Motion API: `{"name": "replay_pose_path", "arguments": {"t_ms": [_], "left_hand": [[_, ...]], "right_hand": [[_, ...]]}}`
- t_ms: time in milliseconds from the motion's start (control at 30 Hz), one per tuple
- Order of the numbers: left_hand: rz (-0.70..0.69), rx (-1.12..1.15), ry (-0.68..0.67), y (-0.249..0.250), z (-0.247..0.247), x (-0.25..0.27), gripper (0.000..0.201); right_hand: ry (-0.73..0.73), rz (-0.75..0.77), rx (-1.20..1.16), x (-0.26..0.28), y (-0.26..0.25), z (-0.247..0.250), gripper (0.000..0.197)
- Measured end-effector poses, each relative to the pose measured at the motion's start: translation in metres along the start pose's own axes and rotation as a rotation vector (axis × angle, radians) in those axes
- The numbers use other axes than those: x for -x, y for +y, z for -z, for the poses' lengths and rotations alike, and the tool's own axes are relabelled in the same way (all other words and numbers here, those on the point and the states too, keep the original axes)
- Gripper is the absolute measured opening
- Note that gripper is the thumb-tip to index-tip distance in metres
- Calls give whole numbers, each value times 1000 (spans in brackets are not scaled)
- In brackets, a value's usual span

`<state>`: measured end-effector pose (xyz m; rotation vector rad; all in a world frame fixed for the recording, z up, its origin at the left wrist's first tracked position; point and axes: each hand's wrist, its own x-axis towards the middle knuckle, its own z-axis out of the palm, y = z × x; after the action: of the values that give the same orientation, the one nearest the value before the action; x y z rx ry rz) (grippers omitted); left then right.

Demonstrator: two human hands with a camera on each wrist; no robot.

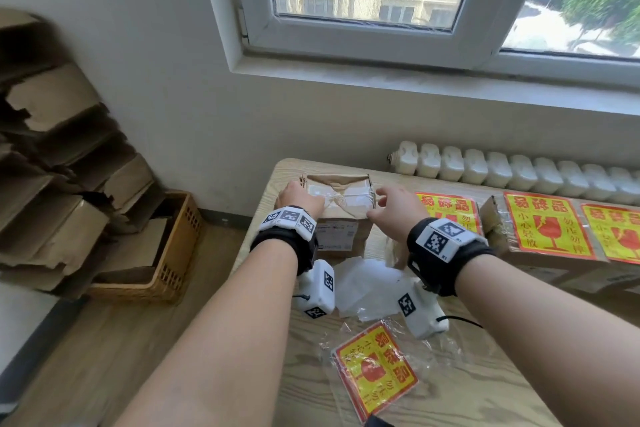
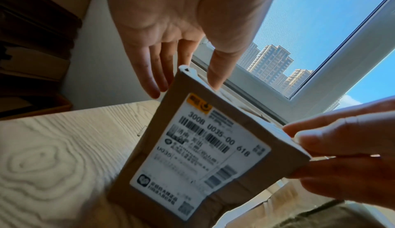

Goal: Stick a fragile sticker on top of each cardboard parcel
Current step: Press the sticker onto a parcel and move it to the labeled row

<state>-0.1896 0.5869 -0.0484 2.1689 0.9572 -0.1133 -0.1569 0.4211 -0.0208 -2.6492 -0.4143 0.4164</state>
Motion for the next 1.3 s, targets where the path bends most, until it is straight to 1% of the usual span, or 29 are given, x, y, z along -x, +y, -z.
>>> {"name": "replay_pose_path", "arguments": {"t_ms": [100,267,467,533,600,767,900,967,1000,1100,1133,1300], "left_hand": [[9,11,-50,-5,-6,-2,38],[60,109,-96,-9,-7,-2,42],[43,132,-88,-15,-5,-1,41],[38,159,-70,-17,-1,2,40],[22,202,-25,-16,3,5,38],[-23,274,110,-7,24,21,39],[-59,264,242,3,44,43,39],[-79,277,310,9,55,59,42],[-92,288,342,11,59,67,45],[-126,338,427,17,69,90,56],[-138,351,457,19,70,98,60],[-206,374,560,32,58,144,67]], "right_hand": [[-11,-12,-9,-5,2,-7,35],[-59,-42,-62,-9,4,-11,34],[-82,-28,-189,-4,6,-11,28],[-70,-9,-224,-1,5,-8,31],[-50,8,-247,2,2,-5,36],[4,72,-334,11,-9,11,47],[54,156,-375,24,-16,32,75],[60,200,-379,32,-19,42,83],[63,222,-379,37,-20,47,81],[80,296,-423,53,-18,60,60],[82,306,-449,60,-16,64,57],[120,344,-511,100,9,85,60]]}}
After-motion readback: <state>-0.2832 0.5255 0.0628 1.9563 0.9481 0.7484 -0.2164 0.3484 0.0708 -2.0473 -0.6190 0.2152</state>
